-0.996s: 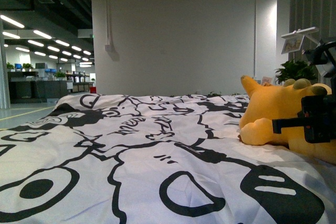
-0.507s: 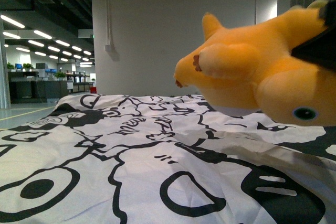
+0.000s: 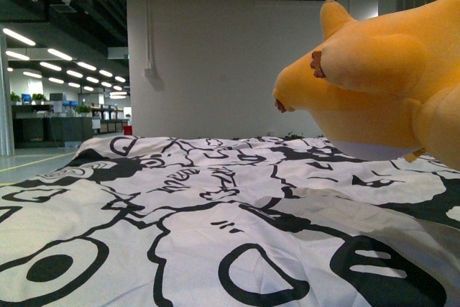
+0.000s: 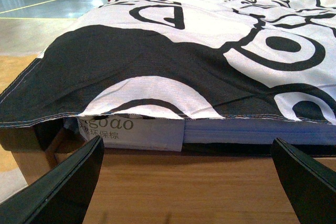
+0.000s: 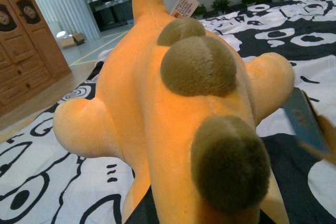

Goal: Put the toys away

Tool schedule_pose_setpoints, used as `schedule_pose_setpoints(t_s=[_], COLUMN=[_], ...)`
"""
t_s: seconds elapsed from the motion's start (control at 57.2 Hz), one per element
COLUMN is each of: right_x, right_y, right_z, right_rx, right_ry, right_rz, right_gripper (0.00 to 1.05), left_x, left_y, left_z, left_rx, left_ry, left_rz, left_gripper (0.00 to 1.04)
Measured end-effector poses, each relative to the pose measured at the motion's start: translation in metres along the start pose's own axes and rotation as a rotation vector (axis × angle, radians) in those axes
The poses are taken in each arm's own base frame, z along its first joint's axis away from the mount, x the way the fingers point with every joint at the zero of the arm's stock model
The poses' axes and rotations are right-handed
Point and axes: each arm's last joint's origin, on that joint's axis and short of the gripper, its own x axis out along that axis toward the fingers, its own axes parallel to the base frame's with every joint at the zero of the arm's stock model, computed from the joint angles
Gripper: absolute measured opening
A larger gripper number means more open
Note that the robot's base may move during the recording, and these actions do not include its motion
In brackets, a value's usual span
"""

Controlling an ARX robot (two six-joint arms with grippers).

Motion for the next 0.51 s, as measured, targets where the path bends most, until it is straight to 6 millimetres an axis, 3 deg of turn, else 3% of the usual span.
schedule_pose_setpoints(t_s=[0.122,0.192,0.297,0.507], right_x=[0.0,-0.003,-0.02,-0.047], right_y=[0.0,0.001,-0.011,-0.02], right_z=[0.0,-0.005,-0.028,-0.077], right_rx=[0.0,-0.059,-0.183,-0.248], right_ry=[0.0,0.023,0.032,0.055], right_rz=[-0.001,-0.141,-0.288,-0.323], right_gripper=[0.07,0.07,0.07,0.07], left_x=[0.0,0.0,0.0,0.0], left_y=[0.0,0.0,0.0,0.0], left_z=[0.0,0.0,0.0,0.0], left_rx=[0.0,0.0,0.0,0.0], left_ry=[0.0,0.0,0.0,0.0], left_rz=[0.0,0.0,0.0,-0.001], left_gripper=[0.98,0.98,0.98,0.98])
